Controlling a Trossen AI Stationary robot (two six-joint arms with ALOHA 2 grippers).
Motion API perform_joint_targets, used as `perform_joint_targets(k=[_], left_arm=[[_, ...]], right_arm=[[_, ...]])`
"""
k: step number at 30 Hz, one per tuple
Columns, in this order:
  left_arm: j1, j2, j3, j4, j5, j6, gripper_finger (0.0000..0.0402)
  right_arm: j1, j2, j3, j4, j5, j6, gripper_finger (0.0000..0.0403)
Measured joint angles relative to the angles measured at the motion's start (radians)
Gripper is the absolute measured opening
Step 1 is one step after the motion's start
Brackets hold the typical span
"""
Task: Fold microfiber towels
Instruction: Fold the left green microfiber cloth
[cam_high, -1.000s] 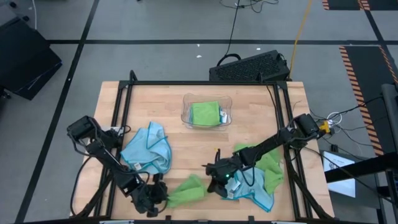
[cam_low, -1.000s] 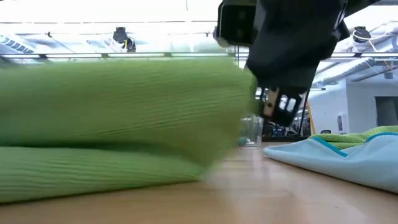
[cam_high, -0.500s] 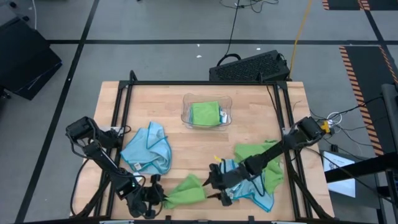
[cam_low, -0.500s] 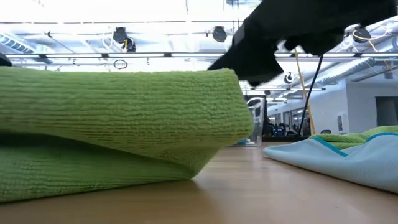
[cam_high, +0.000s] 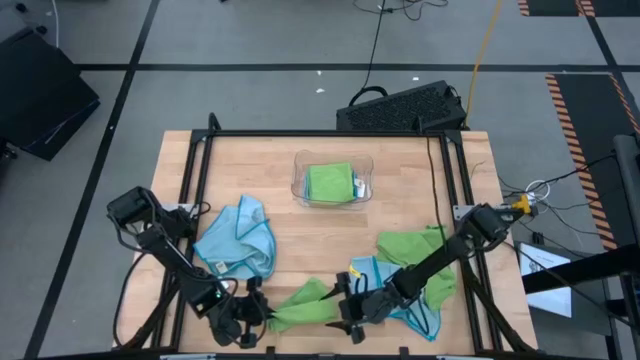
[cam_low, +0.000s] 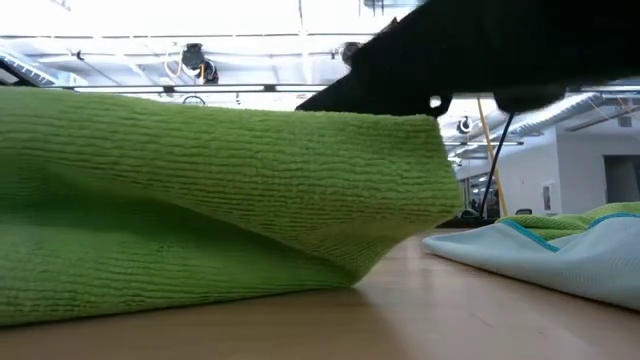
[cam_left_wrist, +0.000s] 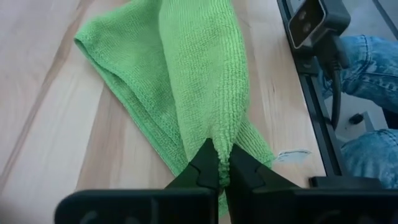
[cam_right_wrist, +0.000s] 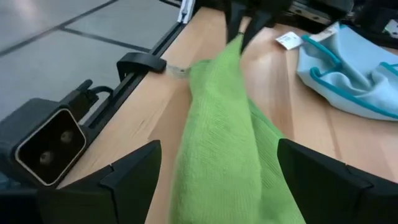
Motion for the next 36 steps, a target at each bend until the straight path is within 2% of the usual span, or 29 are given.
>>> perform_joint_targets(k=[5, 8, 11, 18, 22, 25, 28, 33, 36], left_arm=[[0.008, 0.0, 0.0, 0.0, 0.0, 0.002, 0.0016], [0.008, 0.0, 0.0, -0.002, 0.0, 0.006, 0.0008], [0.008, 0.0, 0.0, -0.004, 0.0, 0.008, 0.0007], [0.008, 0.0, 0.0, -0.018, -0.01, 0.009, 0.0011], [0.008, 0.0, 0.0, -0.018, -0.03, 0.016, 0.0006], [0.008, 0.0, 0.0, -0.018, -0.036, 0.016, 0.0015], [0.008, 0.0, 0.0, -0.018, -0.036, 0.015, 0.0019], [0.008, 0.0, 0.0, -0.034, -0.037, 0.038, 0.0007], [0.017, 0.0, 0.0, -0.062, -0.028, 0.131, 0.0009]], right_arm=[[0.004, 0.032, 0.045, 0.003, 0.004, -0.025, 0.0315], [0.014, 0.035, 0.063, -0.087, 0.034, -0.056, 0.0315], [0.03, 0.033, 0.067, -0.18, 0.081, -0.076, 0.0315], [0.067, 0.029, 0.068, -0.214, 0.211, -0.17, 0.0314], [0.059, 0.03, 0.065, -0.208, 0.202, -0.197, 0.03], [0.041, 0.03, 0.065, -0.211, 0.138, -0.188, 0.0265], [0.014, 0.03, 0.065, -0.21, 0.067, -0.129, 0.0213], [-0.012, 0.028, 0.065, -0.208, -0.039, -0.025, 0.01], [-0.014, 0.007, 0.064, -0.211, -0.105, 0.033, 0.0031]])
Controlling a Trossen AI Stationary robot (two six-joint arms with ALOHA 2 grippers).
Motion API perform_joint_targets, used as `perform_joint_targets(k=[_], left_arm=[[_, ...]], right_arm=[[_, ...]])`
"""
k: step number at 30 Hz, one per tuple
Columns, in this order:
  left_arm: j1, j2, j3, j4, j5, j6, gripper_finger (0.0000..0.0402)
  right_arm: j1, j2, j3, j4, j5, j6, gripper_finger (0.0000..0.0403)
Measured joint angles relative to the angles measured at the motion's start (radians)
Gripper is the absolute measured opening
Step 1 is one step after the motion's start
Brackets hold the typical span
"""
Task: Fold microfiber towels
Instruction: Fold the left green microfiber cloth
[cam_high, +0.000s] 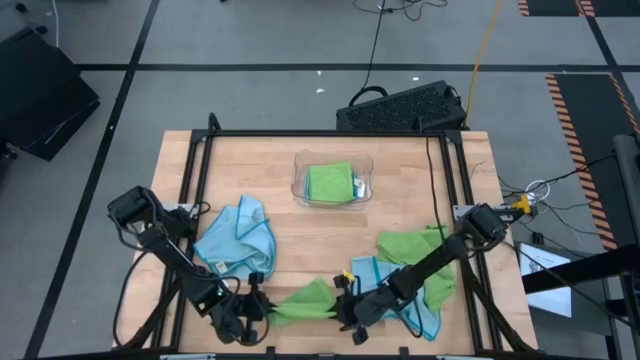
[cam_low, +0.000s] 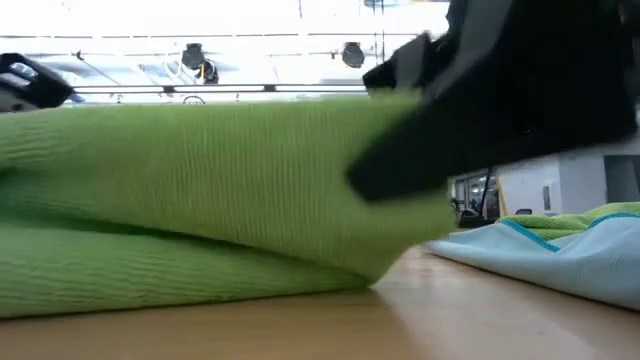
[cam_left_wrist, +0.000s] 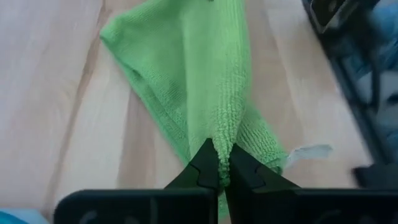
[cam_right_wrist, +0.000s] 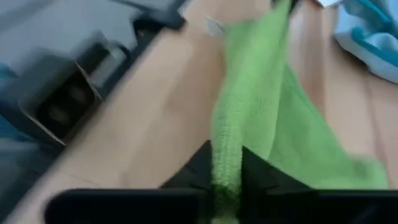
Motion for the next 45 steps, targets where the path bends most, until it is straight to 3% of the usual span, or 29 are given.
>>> perform_joint_targets(k=[3, 6, 10, 14, 18, 23, 26, 30, 38, 45], left_arm=[[0.025, -0.013, 0.001, -0.042, 0.033, 0.089, 0.0019], [0.064, -0.035, 0.002, -0.05, 0.059, 0.19, 0.0014], [0.114, -0.07, 0.002, -0.051, 0.11, 0.3, 0.0007], [0.145, -0.083, 0.001, -0.063, 0.203, 0.273, 0.0019], [0.134, -0.081, 0.0, -0.073, 0.316, 0.147, 0.0023], [0.086, -0.081, 0.001, -0.032, 0.332, 0.085, 0.0024], [0.059, -0.082, 0.001, 0.004, 0.342, 0.133, 0.0025], [0.052, -0.082, 0.001, -0.01, 0.342, 0.157, 0.0025], [0.08, -0.081, -0.001, -0.107, 0.312, -0.004, 0.0026], [0.094, -0.08, -0.001, -0.151, 0.267, -0.147, 0.0026]], right_arm=[[0.001, -0.039, 0.0, 0.005, -0.053, 0.082, 0.0011], [-0.016, -0.082, 0.0, -0.028, -0.058, 0.35, 0.0019], [-0.071, -0.089, 0.0, -0.049, -0.17, 0.595, 0.0019], [-0.125, -0.071, -0.008, -0.059, -0.324, 0.656, 0.0014], [-0.167, -0.065, -0.029, -0.049, -0.427, 0.698, 0.0013], [-0.18, -0.064, -0.029, 0.0, -0.528, 0.739, 0.0013], [-0.178, -0.064, -0.029, 0.048, -0.522, 0.739, 0.0014], [-0.188, -0.064, -0.029, 0.052, -0.426, 0.718, 0.0014], [-0.245, -0.064, -0.03, -0.02, -0.238, 0.664, 0.0057], [-0.278, -0.064, -0.03, -0.101, -0.188, 0.626, 0.0106]])
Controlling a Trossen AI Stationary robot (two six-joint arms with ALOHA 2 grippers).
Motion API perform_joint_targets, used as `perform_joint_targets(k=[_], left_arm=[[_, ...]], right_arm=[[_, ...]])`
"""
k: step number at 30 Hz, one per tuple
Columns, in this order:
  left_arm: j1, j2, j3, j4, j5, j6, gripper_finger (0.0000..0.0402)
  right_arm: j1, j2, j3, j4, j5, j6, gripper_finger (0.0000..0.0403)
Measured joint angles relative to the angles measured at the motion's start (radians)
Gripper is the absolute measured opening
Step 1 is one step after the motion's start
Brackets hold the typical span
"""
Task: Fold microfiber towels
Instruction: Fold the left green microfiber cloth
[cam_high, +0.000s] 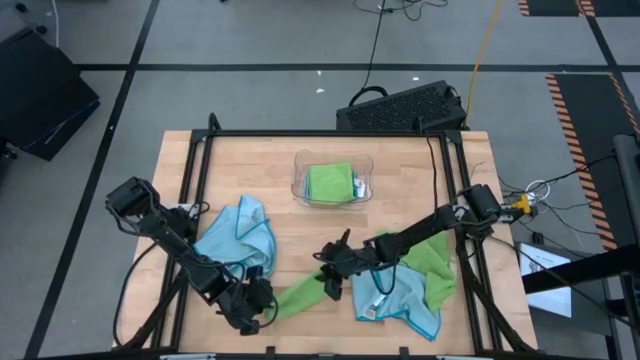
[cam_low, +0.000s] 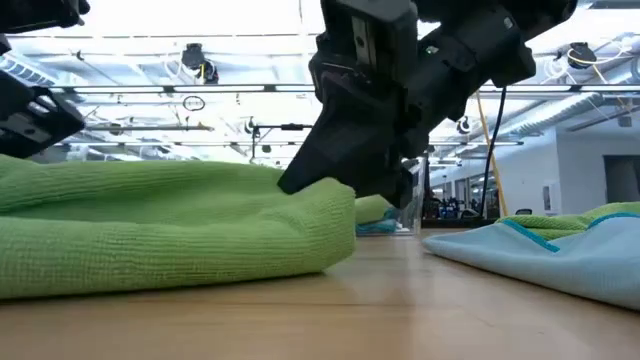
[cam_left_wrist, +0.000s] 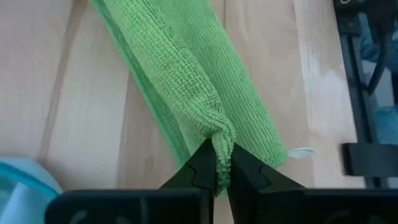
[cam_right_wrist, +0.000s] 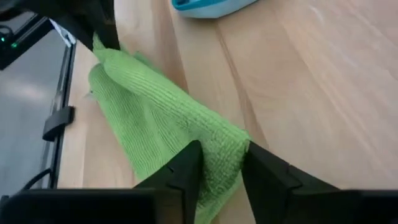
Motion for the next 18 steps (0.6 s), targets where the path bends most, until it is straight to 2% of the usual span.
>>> perform_joint_targets(k=[12, 15, 18], left_arm=[[-0.03, 0.0, 0.0, 0.076, 0.0, -0.094, 0.0028], [-0.033, 0.0, 0.0, 0.076, -0.003, -0.136, 0.0049], [-0.033, 0.0, 0.0, 0.077, -0.009, -0.159, 0.0088]], right_arm=[[0.023, 0.0, 0.0, 0.015, -0.001, -0.114, 0.0162], [0.022, -0.003, 0.0, 0.014, 0.0, -0.128, 0.0174], [0.021, -0.013, 0.0, 0.009, 0.01, -0.151, 0.018]])
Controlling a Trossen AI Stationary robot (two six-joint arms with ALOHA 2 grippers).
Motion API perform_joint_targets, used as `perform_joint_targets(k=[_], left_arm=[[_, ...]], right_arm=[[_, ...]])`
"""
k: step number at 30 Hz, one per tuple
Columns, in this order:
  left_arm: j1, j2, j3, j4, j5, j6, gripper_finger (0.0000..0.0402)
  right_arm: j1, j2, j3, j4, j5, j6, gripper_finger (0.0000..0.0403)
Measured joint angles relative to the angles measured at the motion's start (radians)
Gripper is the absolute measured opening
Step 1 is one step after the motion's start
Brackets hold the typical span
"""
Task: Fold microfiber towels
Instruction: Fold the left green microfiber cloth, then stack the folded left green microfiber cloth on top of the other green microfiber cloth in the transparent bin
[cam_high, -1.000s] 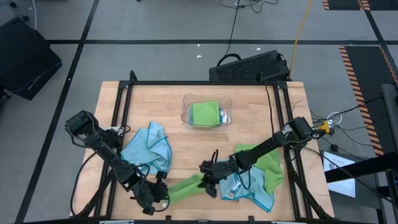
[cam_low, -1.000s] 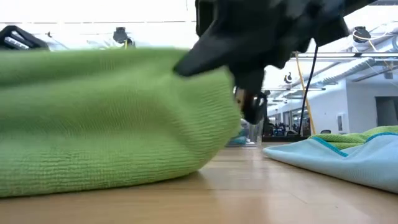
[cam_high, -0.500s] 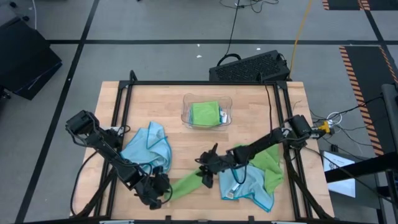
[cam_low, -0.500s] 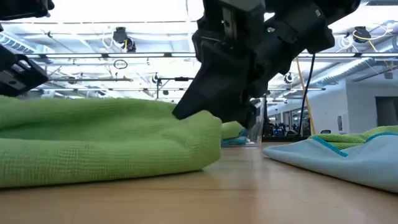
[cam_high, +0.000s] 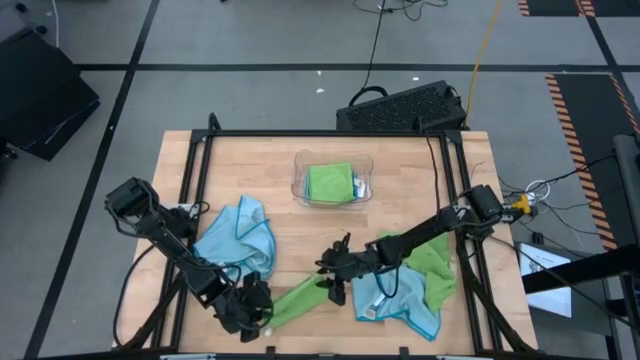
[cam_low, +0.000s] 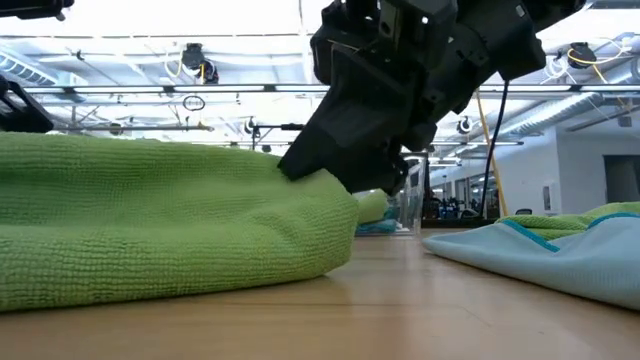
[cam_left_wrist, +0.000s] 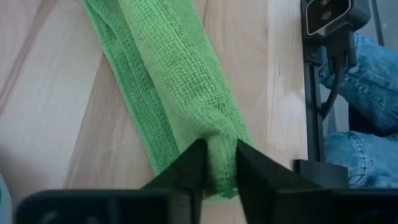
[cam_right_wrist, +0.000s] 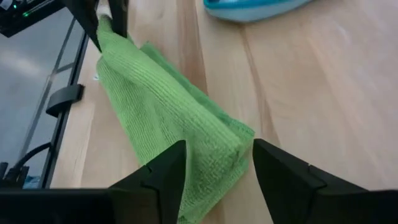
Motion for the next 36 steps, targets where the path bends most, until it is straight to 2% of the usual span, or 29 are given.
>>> perform_joint_targets(k=[6, 11, 15, 19, 21, 24, 26, 27, 32, 36], left_arm=[[0.0, 0.0, 0.0, -0.013, -0.003, -0.001, 0.0167], [0.0, -0.036, 0.0, -0.107, 0.011, -0.032, 0.0204], [0.0, -0.107, 0.0, -0.181, -0.014, -0.054, 0.0211], [-0.008, -0.19, 0.0, -0.231, -0.079, -0.041, 0.0212], [-0.01, -0.223, 0.001, -0.218, -0.143, -0.01, 0.0212], [-0.019, -0.243, 0.001, -0.13, -0.348, 0.103, 0.0212], [-0.026, -0.222, 0.002, -0.028, -0.478, 0.185, 0.0211], [-0.028, -0.198, 0.001, 0.034, -0.504, 0.221, 0.0211], [-0.042, -0.018, 0.001, 0.248, -0.48, 0.281, 0.0211], [-0.054, 0.121, 0.0, 0.271, -0.477, 0.195, 0.0211]], right_arm=[[0.002, -0.06, 0.0, -0.083, 0.065, -0.042, 0.018], [0.015, -0.149, 0.0, -0.182, 0.178, -0.073, 0.018], [0.04, -0.152, 0.001, -0.056, 0.184, -0.154, 0.0178], [0.049, -0.081, 0.002, 0.14, 0.103, -0.169, 0.0149], [0.049, -0.031, 0.002, 0.247, 0.06, -0.194, 0.0126], [0.052, 0.043, 0.001, 0.39, 0.038, -0.267, 0.0088], [0.054, 0.088, 0.002, 0.456, 0.042, -0.337, 0.0064], [0.054, 0.108, 0.008, 0.475, 0.041, -0.365, 0.0052], [0.046, 0.178, 0.035, 0.477, 0.038, -0.457, 0.0008], [0.032, 0.217, 0.04, 0.469, 0.038, -0.482, 0.0003]])
